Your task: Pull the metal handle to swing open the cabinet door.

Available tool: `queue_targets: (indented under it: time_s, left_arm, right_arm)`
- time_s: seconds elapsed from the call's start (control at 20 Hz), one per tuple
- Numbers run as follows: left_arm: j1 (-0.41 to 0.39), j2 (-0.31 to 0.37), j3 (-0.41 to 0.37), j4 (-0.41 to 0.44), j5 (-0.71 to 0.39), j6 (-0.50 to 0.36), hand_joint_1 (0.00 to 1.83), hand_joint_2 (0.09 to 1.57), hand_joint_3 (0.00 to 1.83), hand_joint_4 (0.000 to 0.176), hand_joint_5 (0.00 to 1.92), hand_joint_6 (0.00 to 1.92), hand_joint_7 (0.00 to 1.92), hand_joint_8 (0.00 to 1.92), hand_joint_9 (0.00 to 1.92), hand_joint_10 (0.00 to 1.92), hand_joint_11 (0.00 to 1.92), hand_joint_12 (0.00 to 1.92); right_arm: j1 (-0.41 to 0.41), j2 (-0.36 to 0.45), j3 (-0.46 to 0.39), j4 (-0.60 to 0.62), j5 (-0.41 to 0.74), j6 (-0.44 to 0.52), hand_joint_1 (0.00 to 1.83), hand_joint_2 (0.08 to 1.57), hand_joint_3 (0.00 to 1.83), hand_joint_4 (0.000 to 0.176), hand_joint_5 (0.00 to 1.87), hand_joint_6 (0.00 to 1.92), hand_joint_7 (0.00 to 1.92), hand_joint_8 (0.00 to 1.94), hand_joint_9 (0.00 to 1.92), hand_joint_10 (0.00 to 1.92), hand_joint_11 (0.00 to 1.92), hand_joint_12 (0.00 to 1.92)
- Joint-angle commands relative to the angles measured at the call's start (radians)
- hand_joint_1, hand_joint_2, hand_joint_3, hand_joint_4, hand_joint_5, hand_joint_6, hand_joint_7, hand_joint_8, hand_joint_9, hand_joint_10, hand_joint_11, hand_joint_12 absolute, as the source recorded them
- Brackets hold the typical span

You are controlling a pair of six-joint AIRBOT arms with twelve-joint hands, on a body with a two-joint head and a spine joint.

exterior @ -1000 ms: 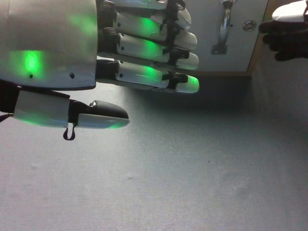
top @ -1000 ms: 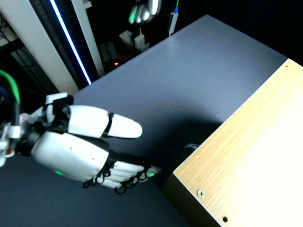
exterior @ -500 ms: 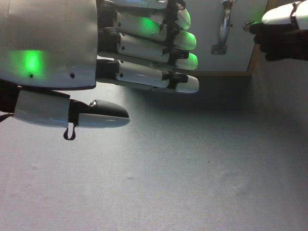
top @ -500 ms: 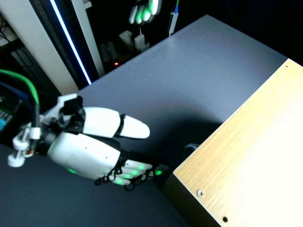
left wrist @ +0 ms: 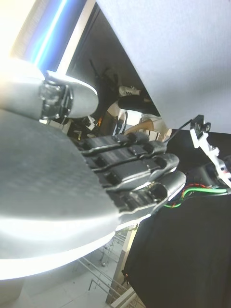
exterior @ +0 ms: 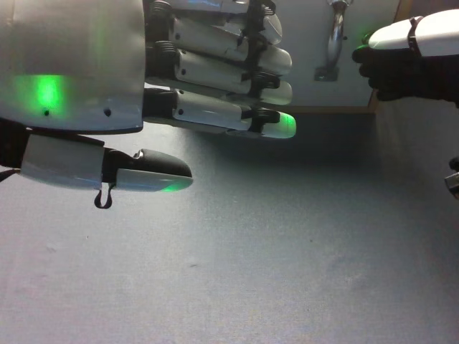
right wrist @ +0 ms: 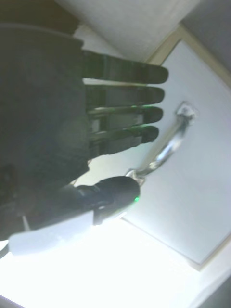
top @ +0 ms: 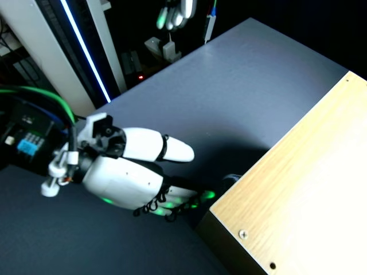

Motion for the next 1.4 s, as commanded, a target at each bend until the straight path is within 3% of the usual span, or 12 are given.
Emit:
queue_targets:
  time_s: [0.0,0.6,1.35]
  left_arm:
    - [-0.012,0.006,0.0,-0.095,-0.024,0.012,0.0,1.57,0.08,0.0,0.39,0.0,0.42,0.0,0.39,0.0,0.0,0.88]
    - [-0.012,0.006,0.0,-0.095,-0.024,0.012,0.0,1.57,0.05,0.0,0.4,0.0,0.43,0.0,0.4,0.0,0.02,0.88]
    - [-0.012,0.006,0.0,-0.095,-0.024,0.012,0.0,1.57,0.05,0.0,0.4,0.0,0.43,0.0,0.41,0.0,0.02,0.88]
  right_arm:
    - [0.006,0.002,0.007,0.012,0.106,0.007,0.0,1.57,0.1,0.0,0.23,0.0,0.22,0.0,0.18,0.0,0.0,0.55]
    - [0.003,-0.039,0.019,0.012,0.132,0.007,0.0,1.57,0.1,0.0,0.22,0.0,0.21,0.0,0.17,0.0,0.0,0.5]
    - [-0.002,0.028,-0.079,-0.01,0.131,-0.008,0.0,1.57,0.1,0.0,0.23,0.0,0.22,0.0,0.18,0.0,0.0,0.53]
